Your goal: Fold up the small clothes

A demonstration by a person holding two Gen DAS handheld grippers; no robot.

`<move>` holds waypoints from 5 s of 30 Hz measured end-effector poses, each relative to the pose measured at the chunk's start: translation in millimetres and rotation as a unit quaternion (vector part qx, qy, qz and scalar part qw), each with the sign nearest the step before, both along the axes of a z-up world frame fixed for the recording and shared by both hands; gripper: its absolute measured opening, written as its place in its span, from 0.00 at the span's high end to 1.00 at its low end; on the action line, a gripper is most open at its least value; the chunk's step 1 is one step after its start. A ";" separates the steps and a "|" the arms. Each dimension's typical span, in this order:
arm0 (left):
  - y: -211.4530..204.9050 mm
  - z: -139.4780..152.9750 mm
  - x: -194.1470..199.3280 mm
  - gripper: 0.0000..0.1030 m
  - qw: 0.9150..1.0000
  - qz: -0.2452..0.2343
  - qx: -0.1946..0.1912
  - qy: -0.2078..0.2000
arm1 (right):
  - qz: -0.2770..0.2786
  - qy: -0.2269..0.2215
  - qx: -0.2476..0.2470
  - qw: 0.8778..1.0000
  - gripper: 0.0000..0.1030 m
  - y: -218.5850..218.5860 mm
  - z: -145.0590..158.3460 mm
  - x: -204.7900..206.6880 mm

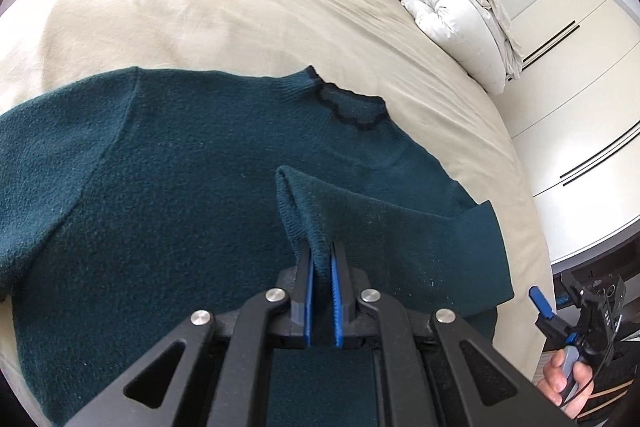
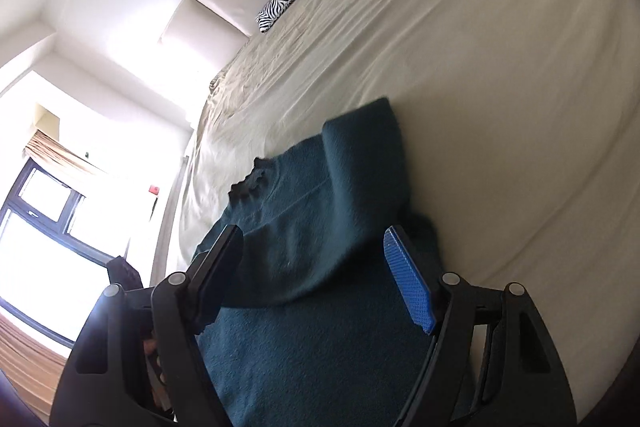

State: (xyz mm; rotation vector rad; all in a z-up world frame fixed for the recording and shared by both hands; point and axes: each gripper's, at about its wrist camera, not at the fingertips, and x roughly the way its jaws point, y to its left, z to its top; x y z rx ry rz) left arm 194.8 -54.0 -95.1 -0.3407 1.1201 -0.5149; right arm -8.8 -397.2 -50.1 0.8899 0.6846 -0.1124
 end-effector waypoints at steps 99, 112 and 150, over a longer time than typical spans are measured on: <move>323.0 -7.7 -138.2 0.23 0.931 0.353 -0.088 -0.035 | 0.104 -0.038 -0.243 0.964 0.27 186.9 55.0 35.1; 453.4 -36.8 -161.2 0.24 0.827 0.522 -0.207 -0.007 | 0.215 -0.052 -0.181 0.958 0.27 323.6 54.3 48.9; 82.6 12.8 -106.6 0.91 0.981 0.099 0.089 -0.141 | 0.202 0.031 0.105 0.973 0.36 243.8 -40.4 89.5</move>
